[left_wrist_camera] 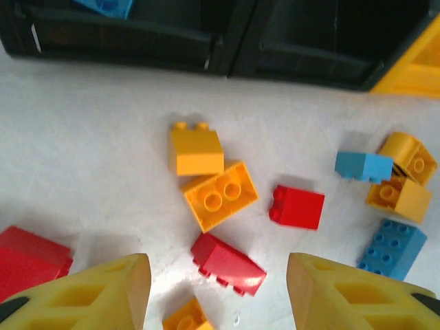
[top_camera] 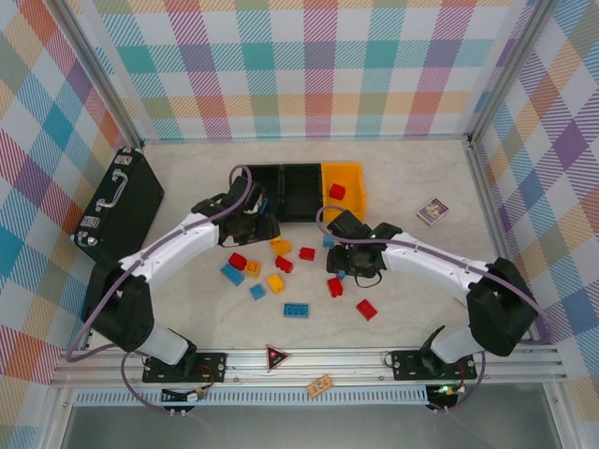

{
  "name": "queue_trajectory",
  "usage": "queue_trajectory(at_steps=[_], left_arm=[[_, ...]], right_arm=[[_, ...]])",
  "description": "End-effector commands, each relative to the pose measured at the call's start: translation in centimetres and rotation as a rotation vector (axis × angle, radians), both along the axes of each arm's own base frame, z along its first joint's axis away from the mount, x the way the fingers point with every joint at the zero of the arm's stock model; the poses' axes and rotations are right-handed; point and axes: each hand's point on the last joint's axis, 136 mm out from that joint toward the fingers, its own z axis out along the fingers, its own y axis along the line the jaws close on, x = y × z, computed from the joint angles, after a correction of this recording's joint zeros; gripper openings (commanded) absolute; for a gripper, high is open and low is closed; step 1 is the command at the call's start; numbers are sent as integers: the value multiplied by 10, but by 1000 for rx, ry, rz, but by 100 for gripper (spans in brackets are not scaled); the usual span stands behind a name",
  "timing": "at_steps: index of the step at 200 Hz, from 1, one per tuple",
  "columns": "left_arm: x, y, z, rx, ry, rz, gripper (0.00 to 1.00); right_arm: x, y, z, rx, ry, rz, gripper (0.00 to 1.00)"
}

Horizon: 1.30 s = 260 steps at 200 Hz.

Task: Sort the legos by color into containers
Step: Pick up the lego from the center of the table.

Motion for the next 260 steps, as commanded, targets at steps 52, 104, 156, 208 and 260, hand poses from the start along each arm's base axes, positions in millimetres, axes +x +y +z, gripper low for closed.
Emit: queue_trajectory(at_steps=[52,104,156,208,260], left_arm=[[-39,7,-9,-59,4,22,56],[-47,12,-16,-58,18,36,56],[-47,10,-16,-64,17,36,56],[-49,13,-14,-63,12,48,56],[-59,25,-30,-66,50,143,56]], right_arm=[[22,6,-30,-41,62,-104,54],[20,3,-43,-66,89,-117,38],[17,0,-49,-81,100,-113,28],[15,-3,-32,-68,76,-95,17],[27,12,17,-33,-8,24,15]])
